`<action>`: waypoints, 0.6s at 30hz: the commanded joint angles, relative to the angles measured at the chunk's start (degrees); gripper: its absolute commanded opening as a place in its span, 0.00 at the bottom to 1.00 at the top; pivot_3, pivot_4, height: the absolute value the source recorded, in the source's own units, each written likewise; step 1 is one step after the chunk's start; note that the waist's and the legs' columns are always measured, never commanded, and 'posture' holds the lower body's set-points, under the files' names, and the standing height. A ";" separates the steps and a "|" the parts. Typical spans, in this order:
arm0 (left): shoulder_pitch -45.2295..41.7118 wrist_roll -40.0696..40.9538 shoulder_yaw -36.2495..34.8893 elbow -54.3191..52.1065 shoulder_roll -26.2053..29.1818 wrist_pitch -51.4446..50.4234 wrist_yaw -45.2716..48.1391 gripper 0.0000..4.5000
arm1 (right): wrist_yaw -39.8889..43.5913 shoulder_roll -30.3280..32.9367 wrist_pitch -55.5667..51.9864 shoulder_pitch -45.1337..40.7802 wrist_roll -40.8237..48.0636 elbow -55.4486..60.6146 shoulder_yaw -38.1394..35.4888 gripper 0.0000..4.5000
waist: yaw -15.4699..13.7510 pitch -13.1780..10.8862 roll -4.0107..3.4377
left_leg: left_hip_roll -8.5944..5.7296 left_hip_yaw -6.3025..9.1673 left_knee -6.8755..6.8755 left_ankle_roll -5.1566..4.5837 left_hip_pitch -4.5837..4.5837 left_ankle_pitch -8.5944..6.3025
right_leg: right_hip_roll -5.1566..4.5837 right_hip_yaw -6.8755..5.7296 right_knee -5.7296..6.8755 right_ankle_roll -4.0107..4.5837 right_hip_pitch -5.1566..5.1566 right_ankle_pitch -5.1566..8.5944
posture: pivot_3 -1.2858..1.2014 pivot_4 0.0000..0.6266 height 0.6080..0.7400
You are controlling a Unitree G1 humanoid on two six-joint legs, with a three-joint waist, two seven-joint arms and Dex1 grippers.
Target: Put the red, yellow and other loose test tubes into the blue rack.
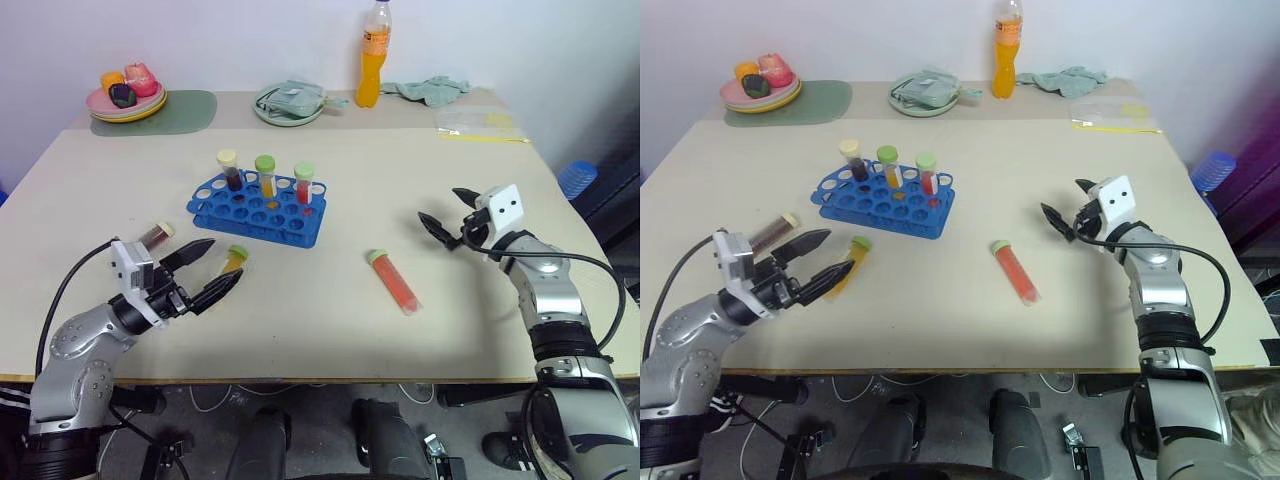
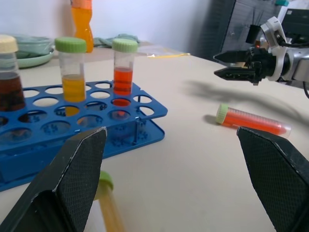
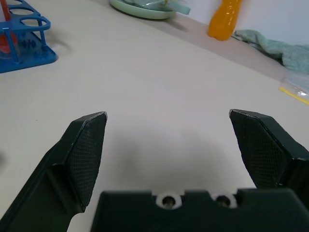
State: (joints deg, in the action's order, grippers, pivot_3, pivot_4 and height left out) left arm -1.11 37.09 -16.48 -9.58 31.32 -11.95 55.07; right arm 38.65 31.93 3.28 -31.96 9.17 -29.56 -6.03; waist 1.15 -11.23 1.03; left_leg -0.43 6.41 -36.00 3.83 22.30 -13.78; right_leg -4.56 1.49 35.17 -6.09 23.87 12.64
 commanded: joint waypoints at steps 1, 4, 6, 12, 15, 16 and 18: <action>-1.52 -0.18 0.10 -1.11 -0.24 1.16 -0.27 0.99 | 0.18 0.69 1.43 -1.55 0.30 1.08 -1.08 1.00 | 0.00 0.00 0.00 | 0.00 0.00 0.00 0.00 0.00 0.00 | 0.00 0.00 0.00 0.00 0.00 0.00 | 0.52 0.24 1.00; -1.11 -0.17 -0.05 -1.68 -0.35 1.10 -0.37 0.99 | 0.15 0.64 1.29 -1.87 0.28 0.96 -0.96 1.00 | 0.05 0.00 0.00 | 0.00 0.00 0.00 0.00 0.00 0.00 | 0.00 0.00 0.00 0.00 0.00 0.00 | 0.52 0.24 1.00; -0.70 0.14 -0.53 -2.11 -0.05 0.79 -0.25 0.99 | 0.04 0.63 1.11 -2.26 0.26 0.89 -0.93 1.00 | 0.11 0.00 0.00 | 0.00 0.00 0.01 0.00 0.00 0.00 | 0.00 0.00 0.00 0.00 0.00 0.00 | 0.52 0.24 1.00; -2.21 0.11 -0.66 -1.06 0.84 0.71 0.43 0.99 | -0.46 0.01 1.50 -2.29 0.03 0.47 -0.73 1.00 | -0.02 0.00 0.00 | 0.00 0.00 0.01 0.00 -0.01 0.00 | 0.00 0.00 0.00 0.00 -0.01 0.00 | 0.52 0.24 1.00; -3.38 -0.12 -0.64 -0.21 0.85 1.42 0.71 0.99 | -0.62 -0.27 1.11 -2.18 -0.06 1.17 -0.45 1.00 | -0.02 0.00 0.00 | -0.01 0.00 -0.01 0.00 0.00 0.00 | 0.00 0.00 -0.02 0.00 -0.03 0.00 | 0.52 0.24 1.00; -3.67 -0.30 -0.49 0.00 0.75 1.54 0.69 0.99 | -0.59 -0.25 0.98 -2.30 -0.04 1.11 -0.48 1.00 | 0.00 0.00 0.00 | 0.00 0.00 -0.01 0.00 0.00 0.00 | 0.00 0.00 -0.02 0.00 -0.04 0.00 | 0.52 0.24 1.00; -3.76 -0.19 -0.65 -0.14 0.62 1.56 0.63 0.99 | -0.52 0.02 0.37 -1.81 -0.10 2.45 -0.39 1.00 | 0.02 0.00 -0.01 | 0.00 0.00 -0.01 0.00 -0.01 0.00 | 0.00 0.00 -0.01 0.00 -0.03 0.00 | 0.52 0.24 1.00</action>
State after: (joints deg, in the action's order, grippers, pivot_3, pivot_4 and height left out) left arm -4.56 36.78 -16.47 -8.90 31.58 -11.64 55.40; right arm 38.43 31.64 3.63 -32.83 9.03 -29.54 -5.93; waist 1.17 -11.23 1.03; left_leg -0.44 6.42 -36.01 3.83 22.29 -13.78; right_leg -4.55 1.49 35.16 -6.10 23.84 12.64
